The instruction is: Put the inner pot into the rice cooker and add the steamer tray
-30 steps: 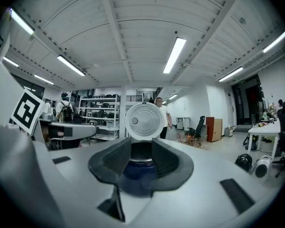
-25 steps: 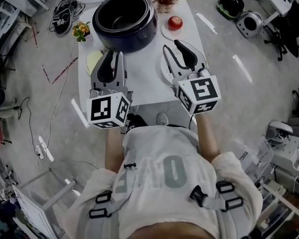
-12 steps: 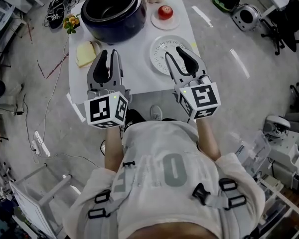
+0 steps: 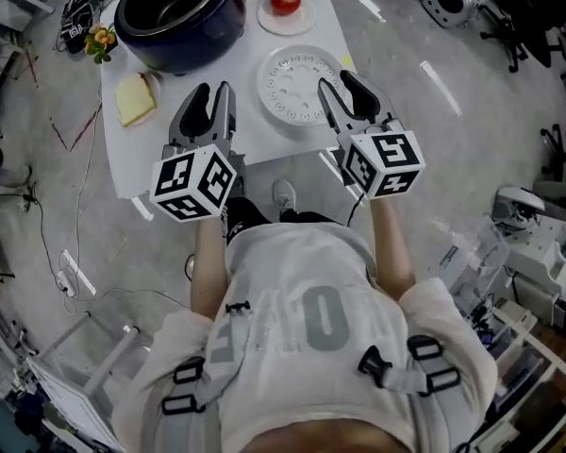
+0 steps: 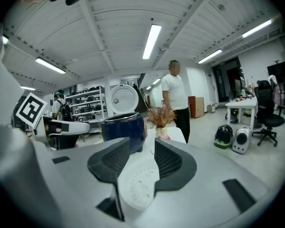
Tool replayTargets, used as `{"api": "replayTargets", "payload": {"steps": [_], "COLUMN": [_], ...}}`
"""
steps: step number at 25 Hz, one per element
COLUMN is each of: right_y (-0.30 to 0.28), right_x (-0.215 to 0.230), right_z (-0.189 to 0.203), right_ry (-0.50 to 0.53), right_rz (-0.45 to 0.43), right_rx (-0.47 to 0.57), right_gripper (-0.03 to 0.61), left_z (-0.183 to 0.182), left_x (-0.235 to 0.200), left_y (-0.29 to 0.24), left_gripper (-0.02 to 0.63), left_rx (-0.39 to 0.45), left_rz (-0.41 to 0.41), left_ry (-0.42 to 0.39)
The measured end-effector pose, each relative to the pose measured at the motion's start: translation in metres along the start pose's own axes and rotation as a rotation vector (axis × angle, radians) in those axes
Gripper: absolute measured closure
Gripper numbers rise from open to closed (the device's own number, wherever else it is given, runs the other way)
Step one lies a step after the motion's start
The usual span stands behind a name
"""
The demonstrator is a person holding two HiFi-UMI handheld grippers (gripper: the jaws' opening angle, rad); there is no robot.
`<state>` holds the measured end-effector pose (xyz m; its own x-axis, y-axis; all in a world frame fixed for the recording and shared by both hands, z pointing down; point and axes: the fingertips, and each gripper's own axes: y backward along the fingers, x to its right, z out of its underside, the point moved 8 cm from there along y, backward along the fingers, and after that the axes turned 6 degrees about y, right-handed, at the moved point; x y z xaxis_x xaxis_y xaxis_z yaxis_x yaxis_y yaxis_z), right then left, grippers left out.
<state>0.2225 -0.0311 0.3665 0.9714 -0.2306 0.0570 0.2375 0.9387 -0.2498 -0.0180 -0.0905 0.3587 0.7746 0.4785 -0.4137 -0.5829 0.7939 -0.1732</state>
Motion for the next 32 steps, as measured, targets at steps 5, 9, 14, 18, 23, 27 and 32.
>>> {"api": "replayTargets", "payload": {"steps": [5,9,14,18,23,27,32], "right_y": [0.0,0.001,-0.017,-0.024,-0.033,-0.038,-0.04], "right_x": [0.041,0.065,0.065,0.062,0.071,0.071,0.073], "right_z": [0.049,0.091,0.124,0.137,0.144,0.153,0.158], "right_ry": [-0.145,-0.186,-0.262,-0.308,-0.343,-0.331,-0.329], "right_rz": [0.106,0.144,0.171,0.182,0.198,0.228,0.234], "right_rx": [-0.099,-0.192,-0.22,-0.227,-0.224,-0.249,-0.264], "right_gripper": [0.417,0.417,0.417,0.417,0.417,0.443,0.453], "left_z": [0.053,0.099,0.115,0.122,0.128,0.142,0.148], "left_x": [-0.012,-0.018,-0.035,-0.043,-0.039,-0.037,-0.034], "left_y": [-0.031,-0.051,-0.068,-0.077,-0.094,-0.096,-0.098], "left_gripper": [0.42,0.422,0.422,0.423,0.423,0.426,0.485], "left_rx": [-0.167,-0.282,-0.365,-0.393,-0.375,-0.387,-0.415], "left_rz": [0.042,0.019,-0.007,-0.014,-0.043,-0.06,-0.086], "left_ry": [0.154,0.174,0.102,0.097,0.135,0.162,0.075]}}
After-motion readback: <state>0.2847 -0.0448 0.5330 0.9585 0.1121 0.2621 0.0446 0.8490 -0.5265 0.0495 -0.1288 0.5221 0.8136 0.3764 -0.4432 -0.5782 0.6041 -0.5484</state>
